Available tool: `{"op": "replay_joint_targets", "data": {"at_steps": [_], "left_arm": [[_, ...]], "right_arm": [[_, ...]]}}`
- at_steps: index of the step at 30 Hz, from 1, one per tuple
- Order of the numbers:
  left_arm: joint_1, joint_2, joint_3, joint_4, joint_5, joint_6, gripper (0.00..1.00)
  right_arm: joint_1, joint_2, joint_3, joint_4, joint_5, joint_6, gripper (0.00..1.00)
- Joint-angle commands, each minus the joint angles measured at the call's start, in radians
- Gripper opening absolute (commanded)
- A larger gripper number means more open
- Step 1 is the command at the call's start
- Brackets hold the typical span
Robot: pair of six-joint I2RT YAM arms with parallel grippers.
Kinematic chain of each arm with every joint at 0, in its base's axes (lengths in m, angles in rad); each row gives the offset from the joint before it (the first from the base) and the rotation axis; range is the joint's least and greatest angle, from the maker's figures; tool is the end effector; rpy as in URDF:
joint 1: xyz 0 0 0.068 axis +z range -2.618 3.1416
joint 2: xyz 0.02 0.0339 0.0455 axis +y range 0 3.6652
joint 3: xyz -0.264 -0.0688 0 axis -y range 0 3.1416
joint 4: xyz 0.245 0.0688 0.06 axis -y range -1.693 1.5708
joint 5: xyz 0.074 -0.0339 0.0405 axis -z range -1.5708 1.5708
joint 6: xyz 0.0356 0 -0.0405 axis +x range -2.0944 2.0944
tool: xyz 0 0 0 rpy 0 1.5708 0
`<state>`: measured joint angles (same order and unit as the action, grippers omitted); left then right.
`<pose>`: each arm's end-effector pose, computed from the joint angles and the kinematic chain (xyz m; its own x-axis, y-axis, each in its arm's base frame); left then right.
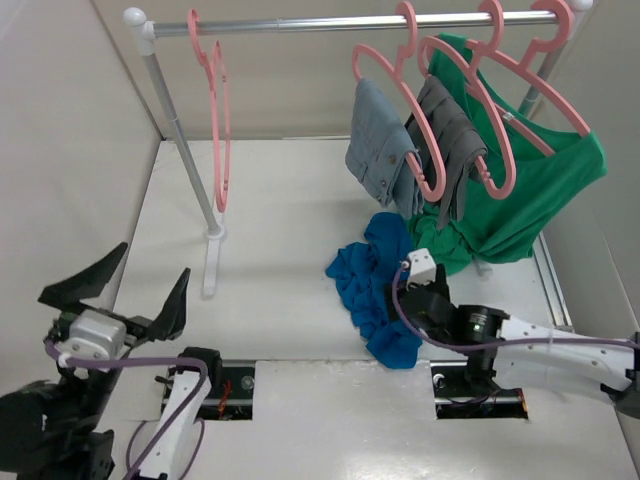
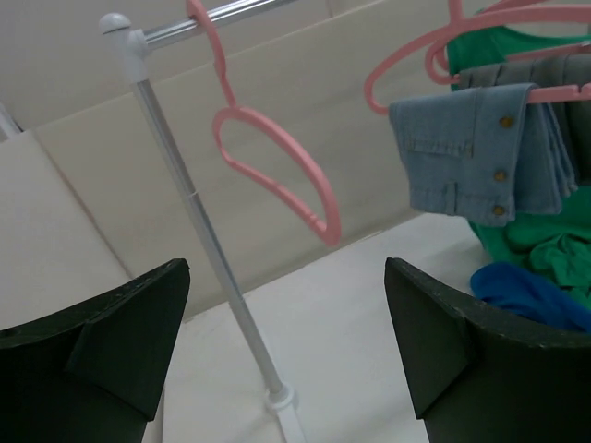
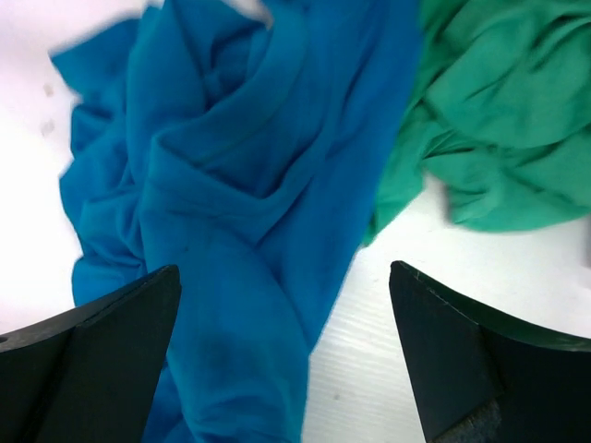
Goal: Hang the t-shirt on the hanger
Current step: Grab a hanger with the left arm
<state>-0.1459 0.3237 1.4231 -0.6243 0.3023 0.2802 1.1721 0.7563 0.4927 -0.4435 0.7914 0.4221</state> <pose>-0.0772 0.0006 0.4924 0.5457 0.1867 -0.8169 0.2599 0.8891 0.3768 0.0837 0.1334 0.2244 -0.4094 -0.2302 -0.8828 -0.2960 0.9488 -0.1101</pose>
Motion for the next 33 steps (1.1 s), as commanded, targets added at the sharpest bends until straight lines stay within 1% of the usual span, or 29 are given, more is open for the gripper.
{"op": "replay_joint_targets", "data": {"at_steps": [1, 2, 3, 4, 5, 6, 7, 8, 9, 10, 12, 13, 15, 18, 19, 20, 21, 24, 29, 33], "left_arm": [[0.025, 0.124, 0.094, -0.043, 0.081, -0.102, 0.83], [0.025, 0.161, 0.126, -0.043, 0.104, -0.102, 0.83], [0.025, 0.181, 0.126, -0.013, 0.135, -0.102, 0.83], [0.025, 0.199, 0.138, -0.012, 0.135, -0.116, 0.83], [0.025, 0.221, 0.138, 0.03, 0.135, -0.163, 0.83], [0.025, 0.271, 0.138, 0.044, 0.155, -0.174, 0.83], [0.025, 0.302, 0.154, 0.044, 0.235, -0.164, 0.83], [0.025, 0.331, 0.164, 0.061, 0.265, -0.155, 0.83], [0.025, 0.384, 0.174, 0.078, 0.265, -0.198, 0.83], [0.025, 0.409, 0.183, 0.098, 0.265, -0.226, 0.83], [0.025, 0.451, 0.192, 0.152, 0.265, -0.259, 0.8], [0.025, 0.481, 0.192, 0.172, 0.265, -0.304, 0.8], [0.025, 0.506, 0.204, 0.218, 0.216, -0.34, 0.8], [0.034, 0.549, 0.214, 0.247, 0.15, -0.349, 0.8], [0.034, 0.56, 0.214, 0.247, 0.15, -0.349, 0.8], [0.034, 0.584, 0.214, 0.247, 0.129, -0.337, 0.8], [0.034, 0.595, 0.214, 0.256, 0.077, -0.337, 0.8], [0.034, 0.626, 0.214, 0.256, 0.02, -0.328, 0.79], [0.034, 0.629, 0.165, 0.314, 0.081, -0.355, 0.8], [0.034, 0.64, 0.165, 0.305, 0.124, -0.366, 0.82]], "right_arm": [[-0.057, 0.125, 0.085, 0.111, -0.141, -0.009, 0.99], [-0.102, 0.22, 0.128, 0.111, -0.177, -0.009, 0.99], [-0.124, 0.268, 0.15, 0.089, -0.225, -0.009, 0.99], [-0.143, 0.315, 0.17, 0.074, -0.237, -0.009, 0.99], [-0.169, 0.36, 0.188, 0.054, -0.247, -0.009, 0.99], [-0.169, 0.438, 0.231, 0.007, -0.247, 0.003, 0.99], [-0.169, 0.471, 0.253, -0.013, -0.247, 0.003, 0.99], [-0.169, 0.497, 0.271, -0.026, -0.235, -0.008, 0.99], [-0.169, 0.533, 0.302, -0.061, -0.235, 0.01, 0.99], [-0.169, 0.544, 0.311, -0.075, -0.221, 0.027, 0.99], [-0.169, 0.545, 0.311, -0.084, -0.221, 0.053, 0.99], [-0.169, 0.534, 0.302, -0.066, -0.231, 0.064, 0.99], [-0.169, 0.514, 0.29, -0.057, -0.231, 0.076, 0.99], [-0.169, 0.476, 0.29, -0.057, -0.222, 0.107, 0.99], [-0.169, 0.466, 0.281, -0.057, -0.222, 0.107, 0.99], [-0.169, 0.466, 0.28, -0.048, -0.222, 0.107, 0.99], [-0.169, 0.466, 0.28, -0.047, -0.213, 0.107, 0.99], [-0.169, 0.476, 0.3, -0.057, -0.204, 0.092, 0.99], [-0.169, 0.512, 0.351, -0.066, -0.182, 0.006, 0.99], [-0.169, 0.566, 0.409, -0.066, -0.182, -0.063, 0.99]]}}
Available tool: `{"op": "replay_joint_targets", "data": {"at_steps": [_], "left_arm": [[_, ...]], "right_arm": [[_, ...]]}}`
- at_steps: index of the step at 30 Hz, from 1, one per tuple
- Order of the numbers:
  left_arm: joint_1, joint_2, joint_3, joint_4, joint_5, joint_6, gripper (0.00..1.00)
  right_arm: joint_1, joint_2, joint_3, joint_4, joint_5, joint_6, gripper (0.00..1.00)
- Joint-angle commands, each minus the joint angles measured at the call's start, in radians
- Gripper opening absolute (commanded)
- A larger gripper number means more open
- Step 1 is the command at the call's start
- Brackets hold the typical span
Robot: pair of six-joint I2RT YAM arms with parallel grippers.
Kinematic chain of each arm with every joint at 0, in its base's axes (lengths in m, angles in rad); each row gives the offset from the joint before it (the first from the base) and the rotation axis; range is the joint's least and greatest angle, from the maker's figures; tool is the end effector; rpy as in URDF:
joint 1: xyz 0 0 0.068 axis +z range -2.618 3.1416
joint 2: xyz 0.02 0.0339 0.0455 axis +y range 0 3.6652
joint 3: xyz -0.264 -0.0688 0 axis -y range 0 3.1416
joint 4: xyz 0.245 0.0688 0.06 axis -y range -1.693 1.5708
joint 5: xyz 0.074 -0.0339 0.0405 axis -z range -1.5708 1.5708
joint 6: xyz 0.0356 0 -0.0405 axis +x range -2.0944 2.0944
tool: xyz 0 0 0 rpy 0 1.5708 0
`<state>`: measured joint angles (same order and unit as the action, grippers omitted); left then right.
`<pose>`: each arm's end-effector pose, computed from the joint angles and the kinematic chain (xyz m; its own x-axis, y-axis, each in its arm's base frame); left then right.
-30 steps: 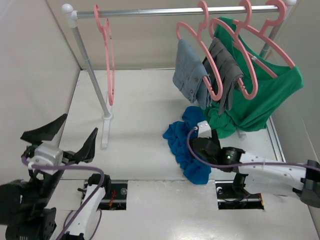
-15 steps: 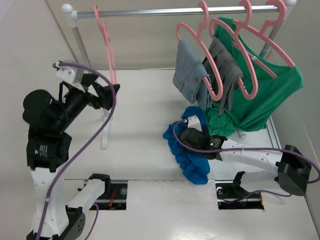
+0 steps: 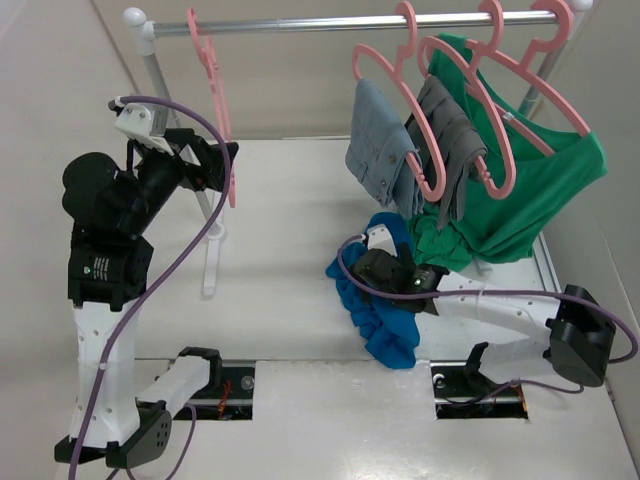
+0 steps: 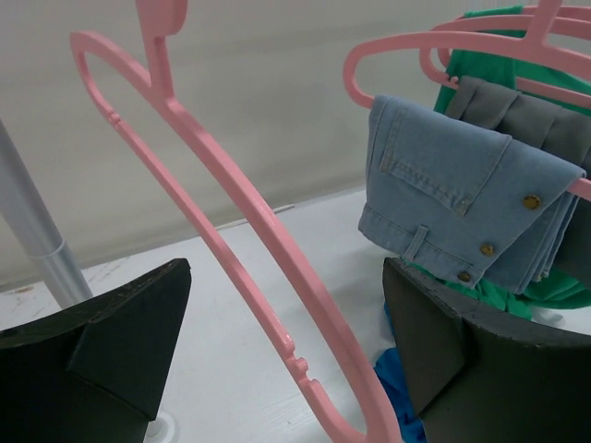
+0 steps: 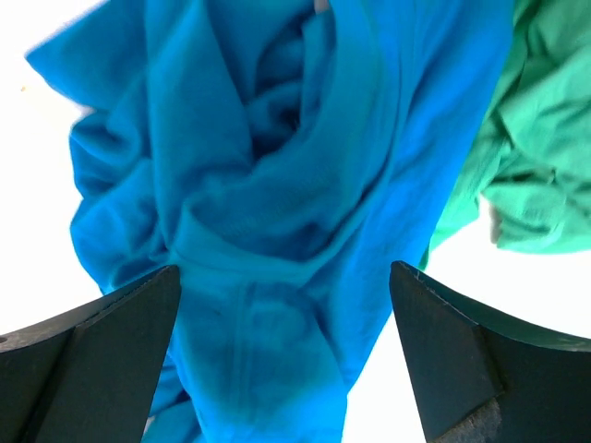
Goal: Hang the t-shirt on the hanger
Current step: Grab a hanger with the left arm
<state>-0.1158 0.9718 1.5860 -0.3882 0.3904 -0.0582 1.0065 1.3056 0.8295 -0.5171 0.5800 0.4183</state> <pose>0.1385 -0.0297 0.5457 0.1946 -0.0768 -0.9779 0.4874 0.8727 0.0284 0.1516 0.2031 0.2224 -0.6315 -0.3624 -0.6854 -0.3176 0.9274 -0.1977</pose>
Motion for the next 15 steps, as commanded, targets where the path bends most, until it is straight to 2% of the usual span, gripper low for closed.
{"op": "replay_joint_targets", "data": {"at_steps": [1, 7, 9, 11, 12, 15], "left_arm": [[0.004, 0.001, 0.002, 0.069, 0.047, -0.028, 0.82], [0.004, 0.01, -0.02, 0.051, 0.038, 0.011, 0.84], [0.004, 0.041, -0.011, 0.023, 0.028, 0.047, 0.79], [0.004, 0.054, 0.003, -0.017, 0.007, 0.06, 0.68], [0.004, 0.054, 0.012, -0.017, -0.022, 0.076, 0.55], [0.004, 0.042, 0.012, -0.029, -0.045, 0.118, 0.37]], "right_arm": [[-0.003, 0.036, 0.072, 0.008, 0.029, -0.071, 0.99], [-0.013, 0.058, 0.071, 0.02, 0.018, -0.082, 0.99], [-0.022, 0.058, 0.071, 0.032, 0.007, -0.082, 0.99], [-0.022, 0.058, 0.06, 0.058, -0.002, -0.082, 0.99], [-0.022, 0.049, 0.051, 0.058, -0.002, -0.082, 0.99], [-0.022, 0.049, 0.051, 0.068, -0.002, -0.082, 0.99]]}}
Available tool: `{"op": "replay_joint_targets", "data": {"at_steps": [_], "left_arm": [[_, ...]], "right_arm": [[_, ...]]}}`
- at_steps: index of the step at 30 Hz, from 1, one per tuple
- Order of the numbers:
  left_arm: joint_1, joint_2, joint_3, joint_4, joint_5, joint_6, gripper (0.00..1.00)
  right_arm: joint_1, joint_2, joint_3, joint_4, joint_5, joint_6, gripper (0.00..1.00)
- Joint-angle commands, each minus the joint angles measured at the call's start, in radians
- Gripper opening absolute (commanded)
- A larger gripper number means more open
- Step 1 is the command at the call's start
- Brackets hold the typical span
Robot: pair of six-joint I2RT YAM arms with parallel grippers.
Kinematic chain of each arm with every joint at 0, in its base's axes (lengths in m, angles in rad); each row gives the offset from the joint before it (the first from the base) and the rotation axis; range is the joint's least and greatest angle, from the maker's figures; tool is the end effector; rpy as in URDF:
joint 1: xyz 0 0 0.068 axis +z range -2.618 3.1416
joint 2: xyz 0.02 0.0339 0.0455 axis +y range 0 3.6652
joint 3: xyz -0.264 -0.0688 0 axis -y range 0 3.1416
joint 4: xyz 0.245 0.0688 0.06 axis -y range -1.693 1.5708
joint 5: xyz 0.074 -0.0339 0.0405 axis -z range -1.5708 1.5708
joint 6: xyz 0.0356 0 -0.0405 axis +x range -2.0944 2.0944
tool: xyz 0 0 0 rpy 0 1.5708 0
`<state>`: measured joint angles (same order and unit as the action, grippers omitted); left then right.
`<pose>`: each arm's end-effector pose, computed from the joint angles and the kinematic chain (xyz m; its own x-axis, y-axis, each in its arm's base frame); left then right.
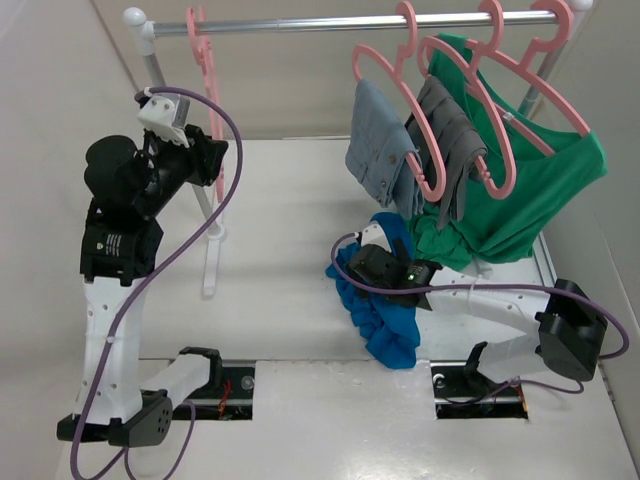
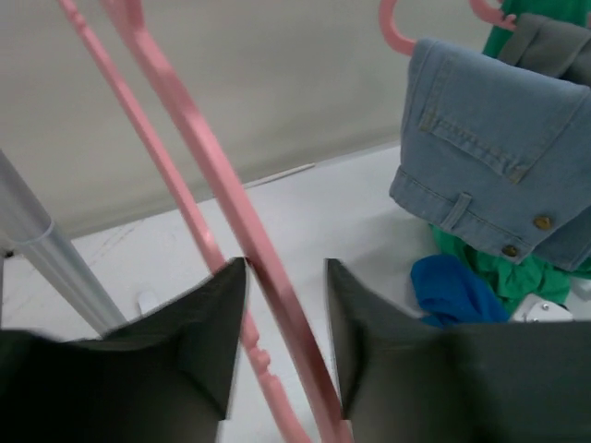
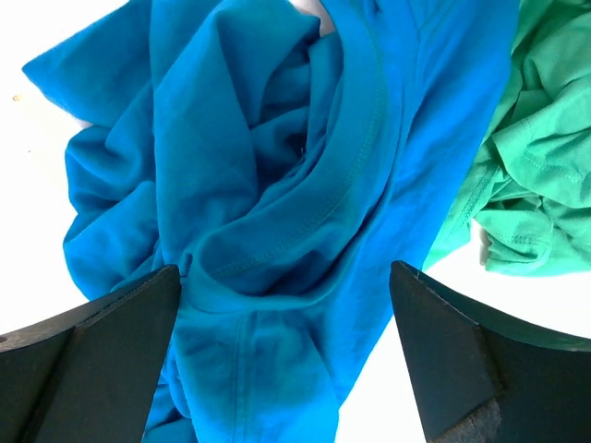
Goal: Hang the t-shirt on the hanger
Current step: Grab a hanger with the left arm
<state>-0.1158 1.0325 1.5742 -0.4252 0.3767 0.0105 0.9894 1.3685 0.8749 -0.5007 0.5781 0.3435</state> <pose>0.1674 -0.0327 0.5303 0.1204 -0.0042 -0.9927 0.4691 0.8815 0.0532 0.1633 0.2131 0.2218 -0.6142 -0.4210 -0.6675 -0.3499 0.9034 -0.2478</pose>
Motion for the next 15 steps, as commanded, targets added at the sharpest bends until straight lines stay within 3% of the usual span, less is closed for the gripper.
{"op": "replay_joint_targets", "data": {"at_steps": [1, 5, 6, 15], "left_arm": [[0.004, -0.019, 0.024, -0.003, -0.044, 0.058, 0.28], [0.004, -0.06, -0.006, -0.003, -0.064, 0.092, 0.11], [0.004, -0.06, -0.006, -0.003, -0.073, 0.092, 0.01], [0.004, -0.109, -0.06, 0.04, -0.105, 0.12, 0.0]], "right_arm": [[-0.005, -0.014, 0.006, 0.051, 0.0, -0.008, 0.99], [-0.005, -0.005, 0.015, 0.042, 0.0, -0.008, 0.99], [-0.005, -0.005, 0.015, 0.042, -0.009, -0.008, 0.99], [-0.005, -0.005, 0.024, 0.024, -0.009, -0.008, 0.99]]}}
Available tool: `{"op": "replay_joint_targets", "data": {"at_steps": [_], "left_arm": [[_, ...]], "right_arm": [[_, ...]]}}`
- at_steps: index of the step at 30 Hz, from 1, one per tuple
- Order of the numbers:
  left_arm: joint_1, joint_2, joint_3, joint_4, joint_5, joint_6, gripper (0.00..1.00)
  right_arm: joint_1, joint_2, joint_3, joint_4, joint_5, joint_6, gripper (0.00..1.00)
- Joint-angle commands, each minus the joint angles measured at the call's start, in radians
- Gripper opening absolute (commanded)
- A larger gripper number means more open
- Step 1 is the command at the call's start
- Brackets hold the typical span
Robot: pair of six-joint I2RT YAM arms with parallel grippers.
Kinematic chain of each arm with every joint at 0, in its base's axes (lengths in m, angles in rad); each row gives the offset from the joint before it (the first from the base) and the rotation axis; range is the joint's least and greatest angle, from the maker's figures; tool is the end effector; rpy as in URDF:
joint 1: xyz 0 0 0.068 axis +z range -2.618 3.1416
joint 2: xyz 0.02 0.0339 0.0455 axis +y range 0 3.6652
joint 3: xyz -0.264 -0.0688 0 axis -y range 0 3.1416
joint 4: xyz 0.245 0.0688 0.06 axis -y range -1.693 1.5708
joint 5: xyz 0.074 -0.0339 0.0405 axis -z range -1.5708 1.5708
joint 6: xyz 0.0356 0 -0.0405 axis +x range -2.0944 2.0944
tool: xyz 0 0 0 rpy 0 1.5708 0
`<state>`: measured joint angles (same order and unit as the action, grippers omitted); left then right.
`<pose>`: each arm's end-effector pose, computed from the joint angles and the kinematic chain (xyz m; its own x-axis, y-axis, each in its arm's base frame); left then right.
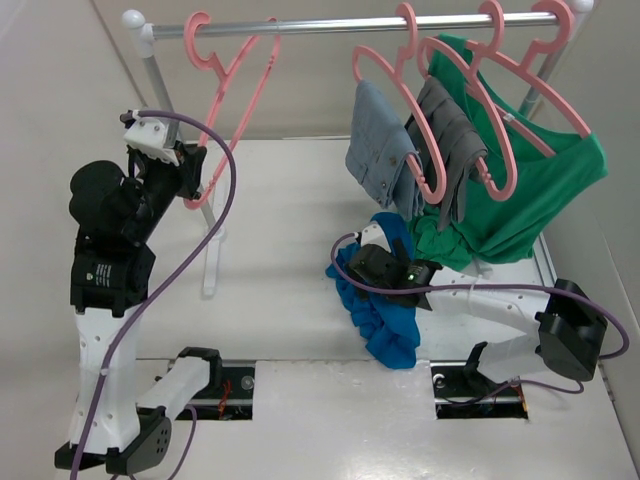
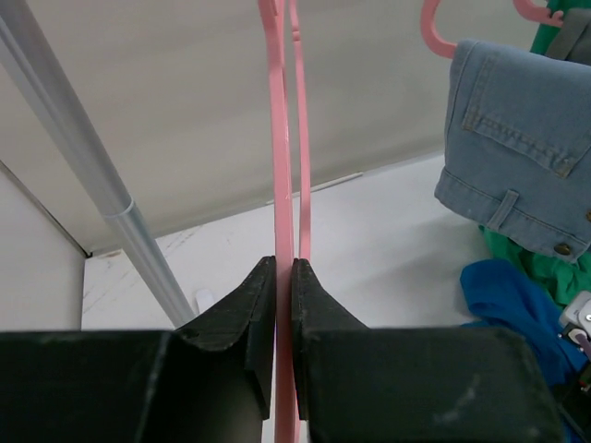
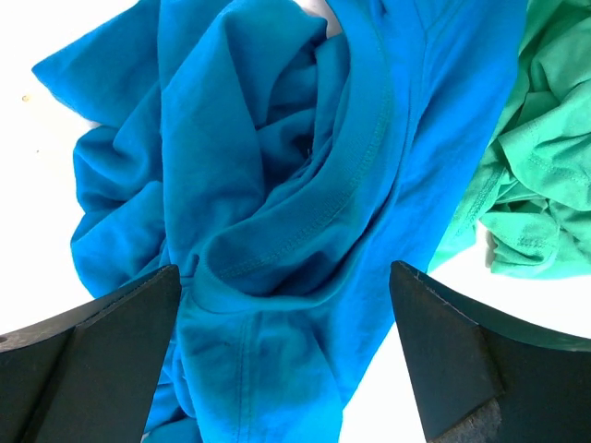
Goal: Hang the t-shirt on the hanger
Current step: Grab a hanger with the left arm
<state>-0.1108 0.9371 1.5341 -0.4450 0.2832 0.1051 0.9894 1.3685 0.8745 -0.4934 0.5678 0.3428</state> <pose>0.1375 -0.0253 0.5300 0.1896 0.0803 -0.9786 0.3628 0.9204 0.1458 0.1634 0.2138 0.2220 -0.6138 -0.4180 -0.6697 -0.3563 0.9037 -0.2376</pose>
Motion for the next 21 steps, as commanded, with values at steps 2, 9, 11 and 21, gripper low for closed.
{"op": "replay_joint_targets", "data": {"at_steps": [2, 9, 11, 21], "left_arm": [[-0.001, -0.023, -0.031, 0.094, -0.003, 0.025, 0.0], [-0.001, -0.057, -0.069, 0.256, -0.003, 0.038, 0.0], [-0.001, -0.057, -0.059, 0.29, -0.013, 0.047, 0.0], [-0.001, -0.092, -0.078, 0.315, -0.027, 0.065, 0.0]], "right_arm": [[-0.005, -0.005, 0.034, 0.016, 0.001, -0.007, 0.99], [-0.005, -0.038, 0.034, 0.016, 0.01, -0.025, 0.99], [-0.005, -0.048, 0.034, 0.016, 0.01, -0.025, 0.99], [-0.005, -0.088, 0.044, 0.016, 0.005, -0.054, 0.99]]}}
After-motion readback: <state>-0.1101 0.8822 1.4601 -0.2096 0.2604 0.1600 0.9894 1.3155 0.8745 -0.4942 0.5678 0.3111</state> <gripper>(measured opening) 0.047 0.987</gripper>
